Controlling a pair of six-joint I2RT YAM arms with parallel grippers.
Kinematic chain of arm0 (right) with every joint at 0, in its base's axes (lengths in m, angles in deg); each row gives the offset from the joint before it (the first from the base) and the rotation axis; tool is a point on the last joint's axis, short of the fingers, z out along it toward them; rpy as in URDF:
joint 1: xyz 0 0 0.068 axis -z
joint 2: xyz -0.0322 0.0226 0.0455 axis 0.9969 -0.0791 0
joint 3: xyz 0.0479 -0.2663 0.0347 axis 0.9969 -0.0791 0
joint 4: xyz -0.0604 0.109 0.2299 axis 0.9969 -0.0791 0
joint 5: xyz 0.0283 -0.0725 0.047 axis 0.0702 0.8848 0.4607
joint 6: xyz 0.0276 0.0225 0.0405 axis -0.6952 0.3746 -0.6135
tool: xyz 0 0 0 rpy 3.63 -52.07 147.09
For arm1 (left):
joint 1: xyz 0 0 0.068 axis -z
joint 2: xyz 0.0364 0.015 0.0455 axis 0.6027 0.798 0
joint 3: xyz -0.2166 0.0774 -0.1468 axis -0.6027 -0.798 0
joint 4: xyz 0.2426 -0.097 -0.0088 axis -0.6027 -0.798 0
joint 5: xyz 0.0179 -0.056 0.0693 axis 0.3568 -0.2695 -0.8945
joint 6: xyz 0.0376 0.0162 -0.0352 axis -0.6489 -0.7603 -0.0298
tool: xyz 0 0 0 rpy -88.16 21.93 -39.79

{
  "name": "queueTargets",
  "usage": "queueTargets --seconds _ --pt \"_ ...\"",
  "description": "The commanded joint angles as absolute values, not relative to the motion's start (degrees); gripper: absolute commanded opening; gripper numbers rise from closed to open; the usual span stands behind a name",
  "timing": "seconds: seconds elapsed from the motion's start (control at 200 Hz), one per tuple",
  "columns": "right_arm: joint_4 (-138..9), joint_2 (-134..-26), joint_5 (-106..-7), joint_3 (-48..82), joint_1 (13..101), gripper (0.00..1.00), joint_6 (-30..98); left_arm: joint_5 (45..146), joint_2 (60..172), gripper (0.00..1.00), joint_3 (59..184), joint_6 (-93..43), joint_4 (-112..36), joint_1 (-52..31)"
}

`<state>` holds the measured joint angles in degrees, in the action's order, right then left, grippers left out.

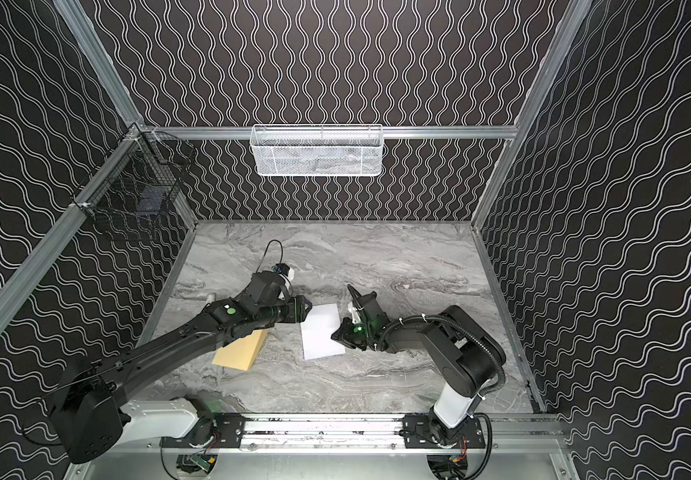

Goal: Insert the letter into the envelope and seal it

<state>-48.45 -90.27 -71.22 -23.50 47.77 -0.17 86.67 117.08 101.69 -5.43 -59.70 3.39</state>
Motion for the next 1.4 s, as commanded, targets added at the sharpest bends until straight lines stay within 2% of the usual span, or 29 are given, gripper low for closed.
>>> queueTargets --seconds 0.0,0.14,0.195,0.33,0.49,0.886,1.206,1.396 --pt "-57.1 -90.9 -69.5 -23.5 47.2 0.13 -0.5 92.0 120.2 0.56 102.2 -3.8 -54.7 3.3" --pt "-57.6 -90.8 -69.2 -23.3 46.9 0.13 -0.7 95.5 127.3 0.32 101.3 -2.2 -48.5 3.4" --pt "-57.6 -90.6 -69.0 -23.4 46.7 0.13 -0.8 95.7 128.9 0.26 100.5 -1.7 -46.5 3.7" --pt "-57.6 -90.4 -68.8 -24.0 46.5 0.13 -1.0 95.4 132.3 0.14 98.3 -0.8 -42.8 4.2" --pt "-57.2 -90.3 -68.8 -24.2 46.4 0.13 -1.2 96.5 135.8 0.05 95.1 0.5 -39.3 4.5" --pt "-57.3 -90.0 -69.1 -24.3 46.0 0.13 -1.1 90.9 139.2 0.01 90.4 0.1 -40.6 4.8" --pt "-60.5 -85.2 -66.3 -22.3 47.1 0.18 1.2 91.0 138.9 0.0 87.2 -1.2 -39.7 4.8" --pt "-61.0 -85.3 -68.3 -19.1 50.3 0.17 4.5 91.6 138.8 0.0 85.8 -2.2 -38.7 4.8"
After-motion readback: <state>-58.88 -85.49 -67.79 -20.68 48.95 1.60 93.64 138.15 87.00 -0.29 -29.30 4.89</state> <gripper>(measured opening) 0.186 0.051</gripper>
